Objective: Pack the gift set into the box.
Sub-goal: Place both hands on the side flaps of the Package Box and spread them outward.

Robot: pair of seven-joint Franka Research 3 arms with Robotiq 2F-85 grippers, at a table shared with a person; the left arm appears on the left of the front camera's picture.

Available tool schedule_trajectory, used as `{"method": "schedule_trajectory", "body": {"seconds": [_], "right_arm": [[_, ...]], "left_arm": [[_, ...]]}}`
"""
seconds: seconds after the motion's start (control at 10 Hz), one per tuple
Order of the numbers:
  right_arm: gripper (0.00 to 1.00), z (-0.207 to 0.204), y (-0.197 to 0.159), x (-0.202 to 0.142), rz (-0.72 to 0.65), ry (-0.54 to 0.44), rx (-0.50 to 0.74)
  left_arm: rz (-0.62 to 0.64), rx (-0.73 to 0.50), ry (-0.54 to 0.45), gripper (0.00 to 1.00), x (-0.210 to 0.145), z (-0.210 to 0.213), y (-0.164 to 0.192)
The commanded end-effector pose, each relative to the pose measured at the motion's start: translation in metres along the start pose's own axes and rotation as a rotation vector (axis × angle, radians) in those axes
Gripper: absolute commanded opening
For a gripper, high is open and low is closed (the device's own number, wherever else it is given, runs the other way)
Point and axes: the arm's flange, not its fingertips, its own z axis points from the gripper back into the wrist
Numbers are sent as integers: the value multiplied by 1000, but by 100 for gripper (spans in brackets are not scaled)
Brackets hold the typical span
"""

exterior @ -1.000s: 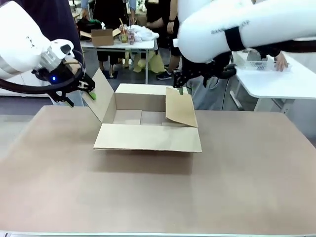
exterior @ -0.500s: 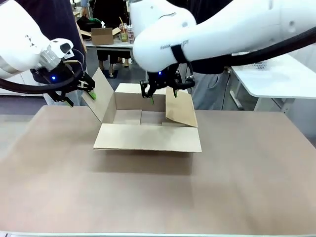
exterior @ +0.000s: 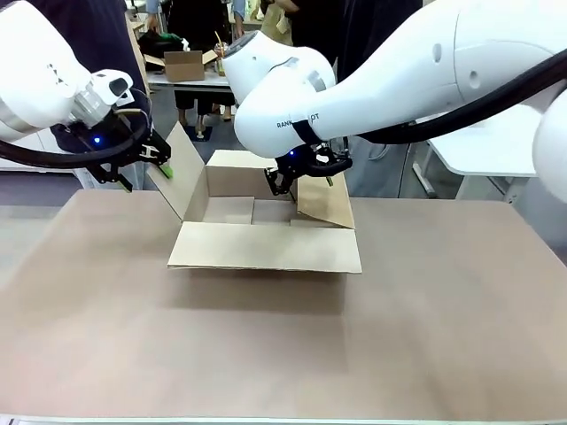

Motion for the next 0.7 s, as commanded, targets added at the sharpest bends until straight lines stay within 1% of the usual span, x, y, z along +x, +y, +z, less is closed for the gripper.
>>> {"method": "schedule_trajectory", "body": {"seconds": [0.0, 0.3, 0.5, 0.6], "right_arm": [[100, 5, -17, 2, -52, -3, -30], [100, 29, -57, 2, -110, -44, -22], [100, 37, -88, -2, -134, -28, 13], [100, 38, -104, -6, -139, -9, 58]], "left_arm": [[0, -1, -9, 100, 0, 1, 0], [0, -1, -9, 100, 0, 1, 0], [0, -1, -9, 100, 0, 1, 0], [0, -1, -9, 100, 0, 1, 0]]}}
